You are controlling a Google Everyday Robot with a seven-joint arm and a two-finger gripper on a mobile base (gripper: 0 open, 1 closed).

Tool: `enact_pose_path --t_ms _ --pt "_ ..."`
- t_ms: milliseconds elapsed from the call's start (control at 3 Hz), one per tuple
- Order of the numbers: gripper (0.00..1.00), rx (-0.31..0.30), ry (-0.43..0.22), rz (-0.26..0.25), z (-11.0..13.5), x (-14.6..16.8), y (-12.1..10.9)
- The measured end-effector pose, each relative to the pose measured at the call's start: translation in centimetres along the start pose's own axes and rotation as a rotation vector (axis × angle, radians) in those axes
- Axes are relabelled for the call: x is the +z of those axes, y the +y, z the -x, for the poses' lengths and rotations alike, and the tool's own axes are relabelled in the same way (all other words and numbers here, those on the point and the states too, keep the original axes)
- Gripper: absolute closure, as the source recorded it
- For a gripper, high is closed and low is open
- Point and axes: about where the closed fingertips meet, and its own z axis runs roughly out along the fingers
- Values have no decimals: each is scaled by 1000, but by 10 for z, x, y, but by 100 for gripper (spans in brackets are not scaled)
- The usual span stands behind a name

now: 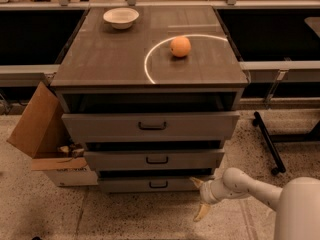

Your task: Open bottom drawer

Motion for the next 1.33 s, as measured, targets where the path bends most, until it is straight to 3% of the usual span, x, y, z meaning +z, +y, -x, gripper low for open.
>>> enact_pose_path --t_ms 667,1333 --pt "0 -113 24 -43 -14 37 -34" --pt "0 -169 86 -77 -21 71 -60"
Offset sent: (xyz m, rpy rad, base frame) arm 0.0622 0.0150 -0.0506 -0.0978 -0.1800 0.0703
